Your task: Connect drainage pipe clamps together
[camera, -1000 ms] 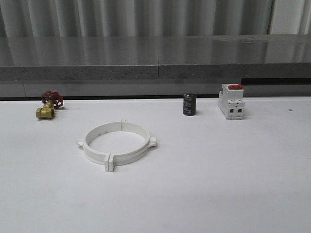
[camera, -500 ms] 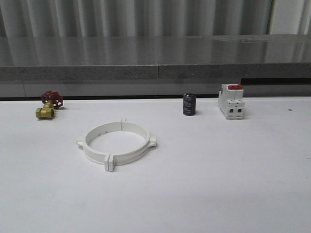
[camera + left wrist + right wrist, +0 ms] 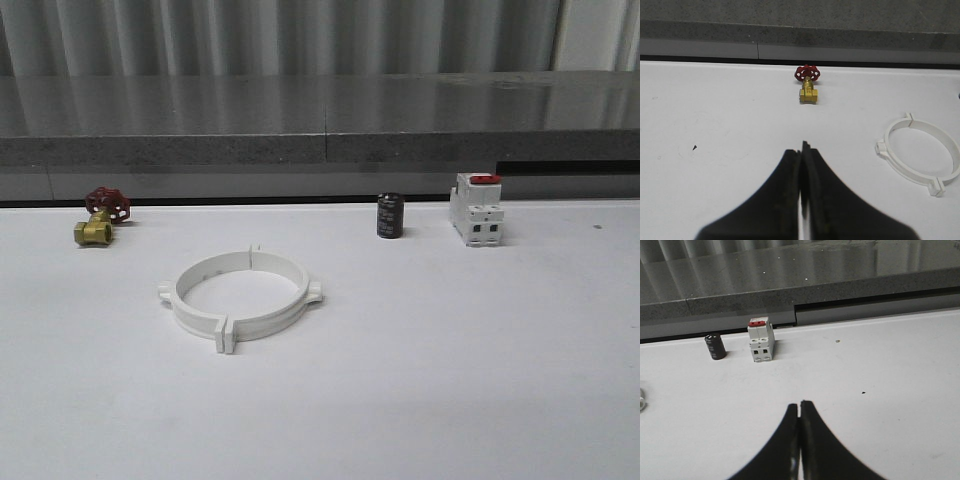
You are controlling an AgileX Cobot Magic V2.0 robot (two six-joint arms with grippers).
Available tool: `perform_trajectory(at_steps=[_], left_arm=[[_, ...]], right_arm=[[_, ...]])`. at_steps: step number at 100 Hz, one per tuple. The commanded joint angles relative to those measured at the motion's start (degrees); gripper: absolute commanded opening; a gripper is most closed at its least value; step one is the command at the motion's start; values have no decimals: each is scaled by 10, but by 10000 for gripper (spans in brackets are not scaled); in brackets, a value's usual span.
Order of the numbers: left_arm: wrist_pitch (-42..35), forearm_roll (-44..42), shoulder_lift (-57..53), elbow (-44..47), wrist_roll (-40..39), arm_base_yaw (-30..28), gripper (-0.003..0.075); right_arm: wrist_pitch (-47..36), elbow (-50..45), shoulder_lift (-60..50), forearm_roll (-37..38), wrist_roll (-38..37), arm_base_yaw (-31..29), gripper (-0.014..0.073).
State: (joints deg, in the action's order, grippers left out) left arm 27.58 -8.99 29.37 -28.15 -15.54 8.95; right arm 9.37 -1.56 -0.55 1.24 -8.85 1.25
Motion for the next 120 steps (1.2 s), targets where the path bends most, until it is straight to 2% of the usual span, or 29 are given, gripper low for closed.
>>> perform_trajectory(at_steps=[1,120], left_arm=[[-47,-3,2,-14,-4,0,-20],[-55,-7,-2,-14,-4,0,-20]], right_arm=[[-54,11,-10,-2,3,-3,-67],[-54,11,-10,-2,3,-3,-67]])
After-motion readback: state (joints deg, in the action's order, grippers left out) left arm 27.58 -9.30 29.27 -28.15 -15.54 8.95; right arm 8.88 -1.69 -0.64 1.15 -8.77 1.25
